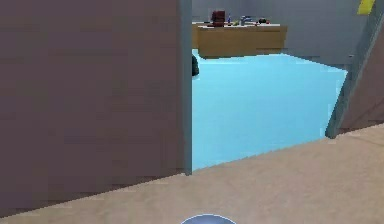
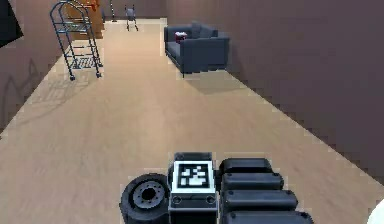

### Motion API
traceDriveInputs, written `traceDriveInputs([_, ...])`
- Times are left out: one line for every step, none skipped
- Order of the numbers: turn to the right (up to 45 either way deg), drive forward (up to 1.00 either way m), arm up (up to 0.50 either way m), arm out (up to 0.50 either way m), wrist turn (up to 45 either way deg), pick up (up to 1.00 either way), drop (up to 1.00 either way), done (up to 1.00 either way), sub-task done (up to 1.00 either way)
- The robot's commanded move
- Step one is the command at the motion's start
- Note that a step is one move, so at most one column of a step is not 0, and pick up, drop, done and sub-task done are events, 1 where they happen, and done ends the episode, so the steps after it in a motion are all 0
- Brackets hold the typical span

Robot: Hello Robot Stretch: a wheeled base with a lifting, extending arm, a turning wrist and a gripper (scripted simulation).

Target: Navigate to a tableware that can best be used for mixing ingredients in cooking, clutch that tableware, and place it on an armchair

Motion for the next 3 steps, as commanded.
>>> traceDriveInputs([45.0, 0.00, 0.00, 0.00, 0.0, 0.00, 0.00, 0.00, 0.00])
traceDriveInputs([30.0, 0.00, 0.00, 0.00, 0.0, 0.00, 0.00, 0.00, 0.00])
traceDriveInputs([0.0, 1.00, 0.00, 0.00, 0.0, 0.00, 0.00, 0.00, 0.00])
